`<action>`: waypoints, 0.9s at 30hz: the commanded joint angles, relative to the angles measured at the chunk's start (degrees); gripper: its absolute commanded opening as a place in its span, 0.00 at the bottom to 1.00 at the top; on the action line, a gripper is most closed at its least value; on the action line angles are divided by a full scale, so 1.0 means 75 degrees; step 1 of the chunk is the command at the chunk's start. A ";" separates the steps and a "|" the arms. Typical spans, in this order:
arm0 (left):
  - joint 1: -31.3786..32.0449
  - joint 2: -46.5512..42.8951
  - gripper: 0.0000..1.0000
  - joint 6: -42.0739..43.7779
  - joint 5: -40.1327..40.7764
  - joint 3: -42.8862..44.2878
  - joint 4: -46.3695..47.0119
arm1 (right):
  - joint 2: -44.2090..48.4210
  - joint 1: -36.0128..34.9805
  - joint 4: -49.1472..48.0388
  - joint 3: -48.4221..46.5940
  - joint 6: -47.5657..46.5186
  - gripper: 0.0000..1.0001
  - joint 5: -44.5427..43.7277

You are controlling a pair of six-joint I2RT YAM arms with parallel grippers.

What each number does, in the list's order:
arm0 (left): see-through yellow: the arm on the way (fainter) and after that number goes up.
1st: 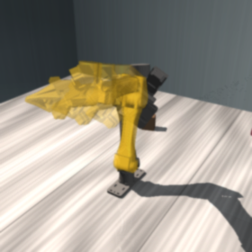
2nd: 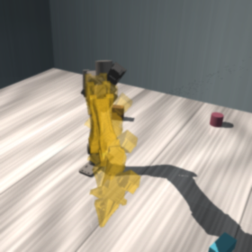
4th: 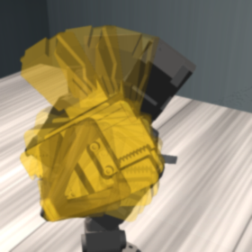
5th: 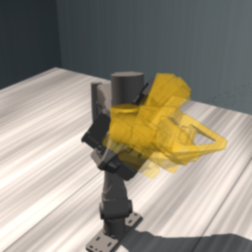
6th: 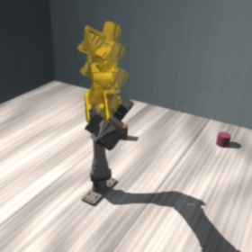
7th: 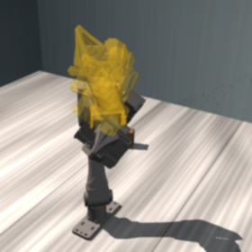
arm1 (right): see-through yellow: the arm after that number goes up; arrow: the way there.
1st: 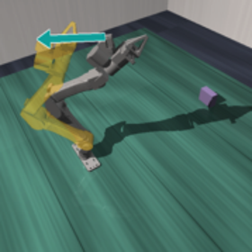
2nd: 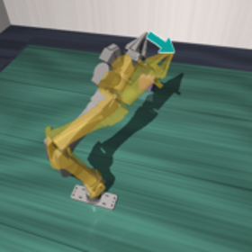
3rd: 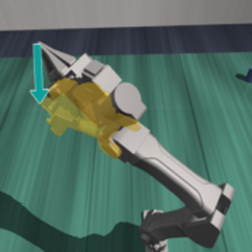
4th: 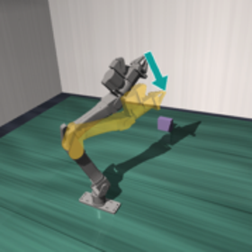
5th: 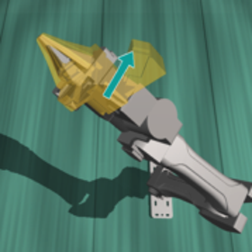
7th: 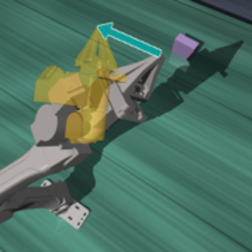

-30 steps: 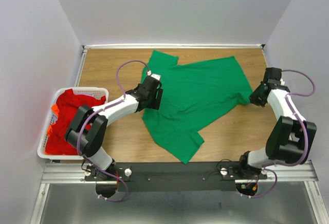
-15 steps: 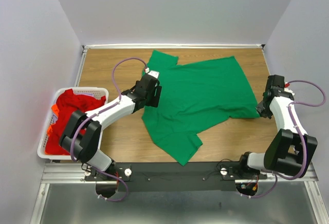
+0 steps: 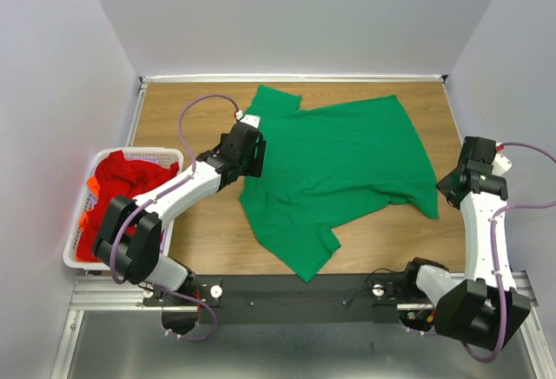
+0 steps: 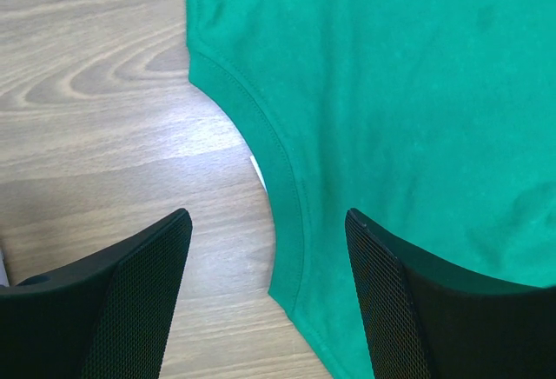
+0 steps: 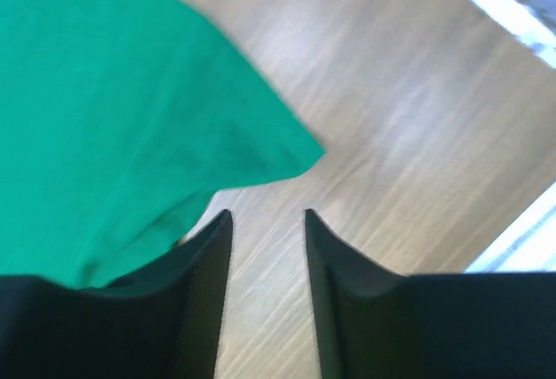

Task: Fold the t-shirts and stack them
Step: Flatten the tshirt out

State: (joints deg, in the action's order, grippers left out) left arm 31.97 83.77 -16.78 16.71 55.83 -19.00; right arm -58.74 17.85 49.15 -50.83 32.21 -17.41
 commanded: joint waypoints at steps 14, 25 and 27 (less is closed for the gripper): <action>-0.0020 -0.0025 0.80 -0.0728 0.0491 0.0325 0.0354 | 0.0239 -0.3464 -0.1068 0.0531 -0.0755 0.63 0.1911; -0.0102 -0.0247 0.80 -0.1185 0.0432 0.0044 0.0261 | -0.2291 -0.7827 -0.1864 -0.0229 -0.0837 0.59 0.0856; -0.0125 -0.0329 0.80 -0.1208 0.0455 -0.0003 0.0202 | -0.2959 -0.8366 -0.1982 -0.0429 -0.0966 0.58 0.1032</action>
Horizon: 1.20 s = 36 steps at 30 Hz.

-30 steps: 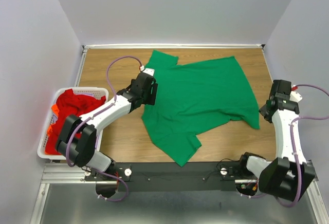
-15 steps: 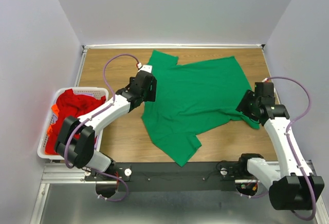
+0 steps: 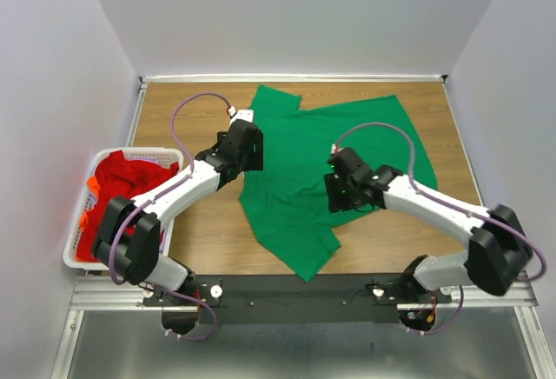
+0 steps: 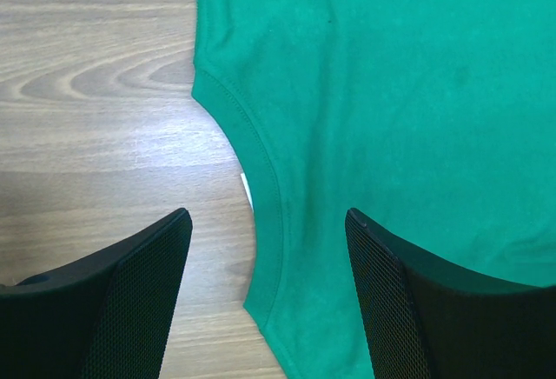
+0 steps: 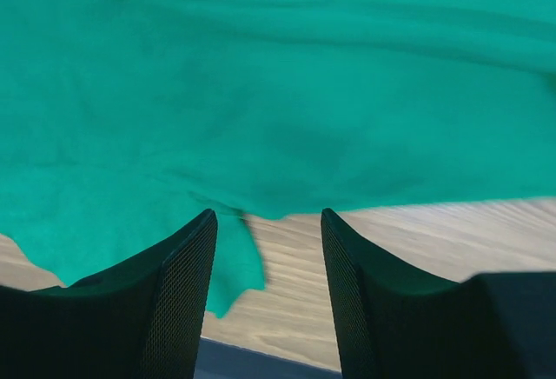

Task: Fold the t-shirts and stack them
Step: Flatten the tshirt out

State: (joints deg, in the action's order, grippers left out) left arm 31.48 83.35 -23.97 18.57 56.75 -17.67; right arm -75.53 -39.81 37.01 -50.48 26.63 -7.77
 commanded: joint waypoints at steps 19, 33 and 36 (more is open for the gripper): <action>-0.0694 -0.1176 0.80 -0.0438 0.0595 -0.0454 -0.0304 | -0.4425 -0.2824 -0.0752 -0.2666 -0.1289 0.55 0.1338; -0.0870 -0.1317 0.80 -0.0144 0.0560 -0.0500 -0.0351 | -0.5001 -0.3047 -0.0658 -0.3863 -0.1184 0.56 0.1834; -0.0870 -0.1293 0.80 -0.0144 0.0443 -0.0559 -0.0292 | -0.4498 -0.3001 -0.0588 -0.3840 -0.0997 0.63 0.1143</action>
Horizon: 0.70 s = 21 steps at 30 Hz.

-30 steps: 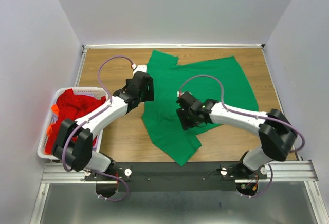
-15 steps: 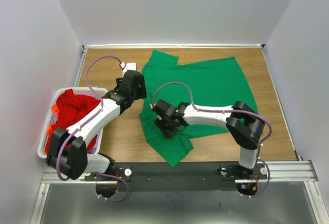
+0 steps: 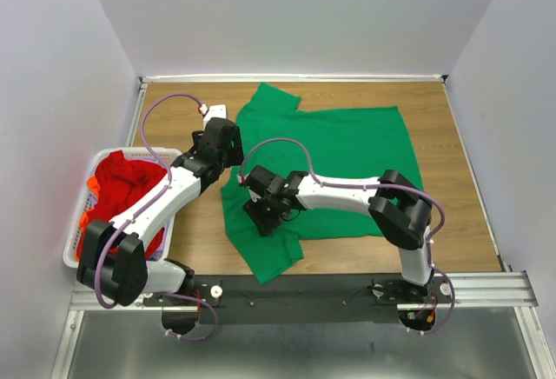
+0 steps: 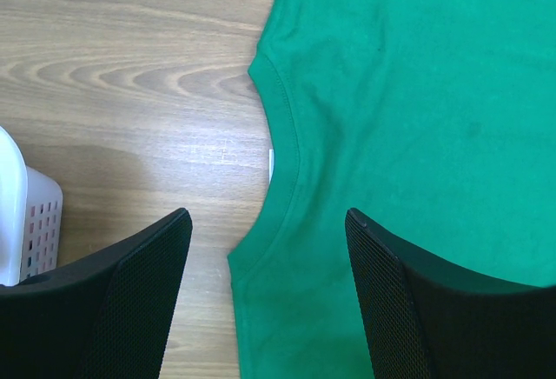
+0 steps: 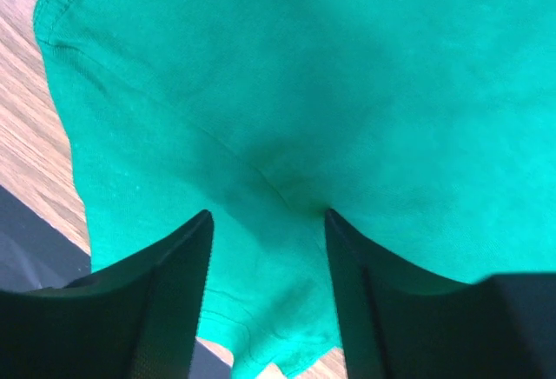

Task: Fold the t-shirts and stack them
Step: Flatten the tshirt out

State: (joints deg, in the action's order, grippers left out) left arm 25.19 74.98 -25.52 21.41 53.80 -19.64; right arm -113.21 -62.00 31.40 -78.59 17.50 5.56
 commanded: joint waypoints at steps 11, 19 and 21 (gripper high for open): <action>-0.0019 0.0057 0.79 0.0098 -0.0604 -0.0283 0.0181 | 0.2156 0.2027 0.0325 0.0973 0.0854 0.65 -0.1433; 0.0016 0.0759 0.80 0.0039 -0.1202 -0.0108 0.0462 | 0.2836 0.4326 0.0326 0.1676 0.0784 0.66 -0.1936; 0.0016 0.1087 0.80 -0.0042 -0.1342 0.0033 0.0626 | 0.2837 0.5088 0.0325 0.1712 0.0819 0.67 -0.1972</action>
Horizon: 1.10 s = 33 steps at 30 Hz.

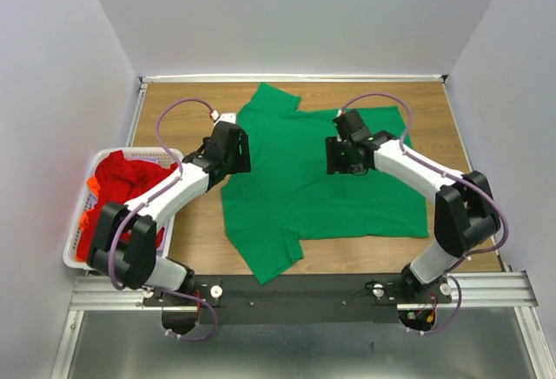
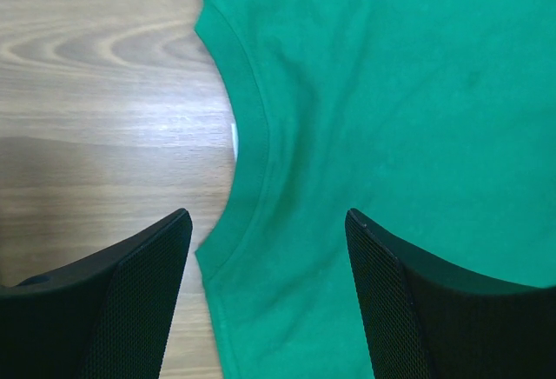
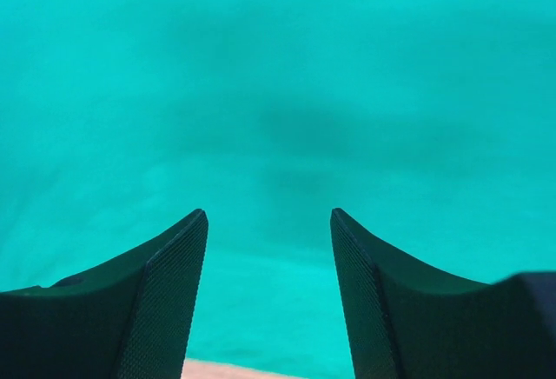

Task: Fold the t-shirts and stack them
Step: Flatten the tshirt out

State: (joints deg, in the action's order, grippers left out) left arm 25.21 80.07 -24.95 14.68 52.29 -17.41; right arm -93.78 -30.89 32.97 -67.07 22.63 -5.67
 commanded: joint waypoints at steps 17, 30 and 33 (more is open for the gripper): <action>-0.0022 0.2858 0.80 -0.0166 -0.0340 0.2039 0.0751 | -0.1546 0.3322 -0.0552 -0.1053 0.0088 0.70 -0.0545; -0.0490 0.4498 0.79 -0.0037 -0.0457 0.3269 0.0388 | -0.3093 0.3803 -0.1138 -0.2014 -0.0252 0.69 -0.0463; -0.0642 0.5037 0.79 -0.0002 -0.0597 0.3877 0.0154 | -0.3538 0.3908 -0.1185 -0.2482 -0.0311 0.69 -0.0439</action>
State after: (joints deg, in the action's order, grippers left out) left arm 21.58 114.15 -25.78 11.27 77.17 -13.89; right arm -116.05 -3.07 26.46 -81.56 21.37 -8.91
